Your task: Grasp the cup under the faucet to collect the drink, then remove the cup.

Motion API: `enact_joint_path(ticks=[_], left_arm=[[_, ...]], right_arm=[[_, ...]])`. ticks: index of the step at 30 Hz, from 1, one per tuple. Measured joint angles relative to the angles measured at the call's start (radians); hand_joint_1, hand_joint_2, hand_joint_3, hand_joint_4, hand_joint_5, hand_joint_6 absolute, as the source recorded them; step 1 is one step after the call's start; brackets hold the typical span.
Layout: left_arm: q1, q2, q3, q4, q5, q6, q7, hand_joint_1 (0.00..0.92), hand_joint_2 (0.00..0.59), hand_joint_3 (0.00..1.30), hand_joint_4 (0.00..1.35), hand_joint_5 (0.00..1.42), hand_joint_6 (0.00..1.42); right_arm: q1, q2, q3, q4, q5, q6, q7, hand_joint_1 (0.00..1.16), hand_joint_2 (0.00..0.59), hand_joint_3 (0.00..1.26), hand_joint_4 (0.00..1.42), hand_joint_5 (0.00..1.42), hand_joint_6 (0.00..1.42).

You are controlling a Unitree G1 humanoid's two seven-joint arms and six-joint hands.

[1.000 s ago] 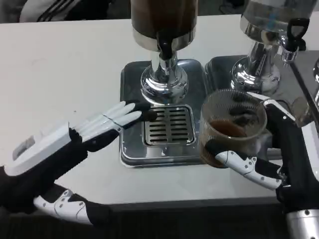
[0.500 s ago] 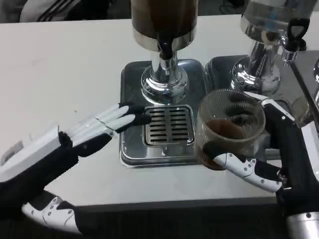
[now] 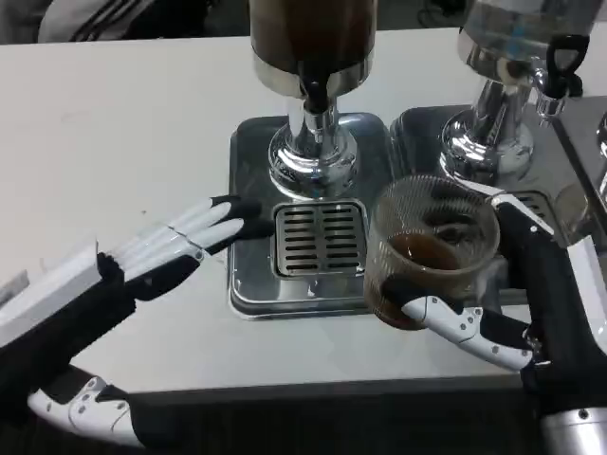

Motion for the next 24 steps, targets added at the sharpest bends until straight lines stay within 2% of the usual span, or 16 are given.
enact_joint_path(ticks=[6, 16, 24], left_arm=[[0.0, 0.0, 0.006, 0.0, 0.008, -0.002, -0.002, 0.0, 0.044, 0.11, 0.0, 0.0, 0.06], [-0.005, 0.0, 0.04, 0.004, 0.094, -0.033, -0.001, 0.0, 0.037, 0.13, 0.0, 0.0, 0.04], [-0.017, 0.001, 0.041, 0.012, 0.116, -0.034, -0.001, 0.0, 0.037, 0.13, 0.0, 0.0, 0.04]], right_arm=[[0.0, 0.002, 0.0, 0.0, 0.001, 0.0, 0.001, 0.87, 0.172, 0.75, 0.96, 1.13, 1.42], [0.0, 0.003, -0.002, 0.0, 0.002, 0.0, 0.001, 0.87, 0.172, 0.76, 0.97, 1.13, 1.42], [0.0, 0.005, -0.002, 0.0, 0.002, 0.0, 0.001, 0.87, 0.172, 0.76, 0.97, 1.13, 1.42]])
